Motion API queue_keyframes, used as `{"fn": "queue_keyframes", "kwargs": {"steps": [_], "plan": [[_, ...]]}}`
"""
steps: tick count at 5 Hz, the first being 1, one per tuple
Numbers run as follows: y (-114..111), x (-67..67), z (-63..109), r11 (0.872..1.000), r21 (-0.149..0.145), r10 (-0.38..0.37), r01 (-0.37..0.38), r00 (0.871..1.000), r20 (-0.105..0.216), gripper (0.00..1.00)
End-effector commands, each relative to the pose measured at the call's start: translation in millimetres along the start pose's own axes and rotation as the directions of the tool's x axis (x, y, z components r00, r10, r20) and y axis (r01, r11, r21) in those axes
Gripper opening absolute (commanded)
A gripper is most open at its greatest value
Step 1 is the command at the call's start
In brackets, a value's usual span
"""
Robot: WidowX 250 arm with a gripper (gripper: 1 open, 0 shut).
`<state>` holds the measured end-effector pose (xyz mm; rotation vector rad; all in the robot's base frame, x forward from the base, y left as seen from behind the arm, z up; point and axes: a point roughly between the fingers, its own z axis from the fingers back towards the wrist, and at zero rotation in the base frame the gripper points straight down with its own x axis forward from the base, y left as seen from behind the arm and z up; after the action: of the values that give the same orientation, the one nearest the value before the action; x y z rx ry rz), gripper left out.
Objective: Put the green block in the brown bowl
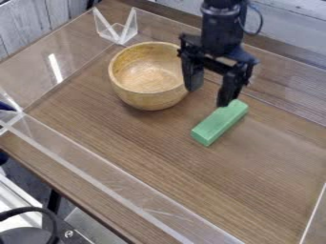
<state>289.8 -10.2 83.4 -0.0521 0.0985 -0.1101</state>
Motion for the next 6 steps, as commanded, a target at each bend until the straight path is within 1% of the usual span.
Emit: {"fn": "queue_keyframes", "kwargs": {"steps": [1,2,3,4,5,6], "plan": [[-2,7.7,-5.4,0.997,-0.007,-0.077,0.078,0.996,0.035,1.0],[-5,12.2,-23.4,0.987,-0.017,-0.159,0.16,0.987,0.027,1.0],[-6,14.9,-36.0,0.978,-0.02,-0.207,0.208,0.978,0.02,1.0],[-5,16.1,-43.8,0.973,-0.026,-0.229,0.23,0.973,0.012,0.0],[-8,16.3,-32.3,0.985,0.018,-0.173,0.173,0.985,0.01,0.0],[-10,17.6,-20.9,0.991,0.051,-0.123,0.122,0.992,0.017,0.0]]}}
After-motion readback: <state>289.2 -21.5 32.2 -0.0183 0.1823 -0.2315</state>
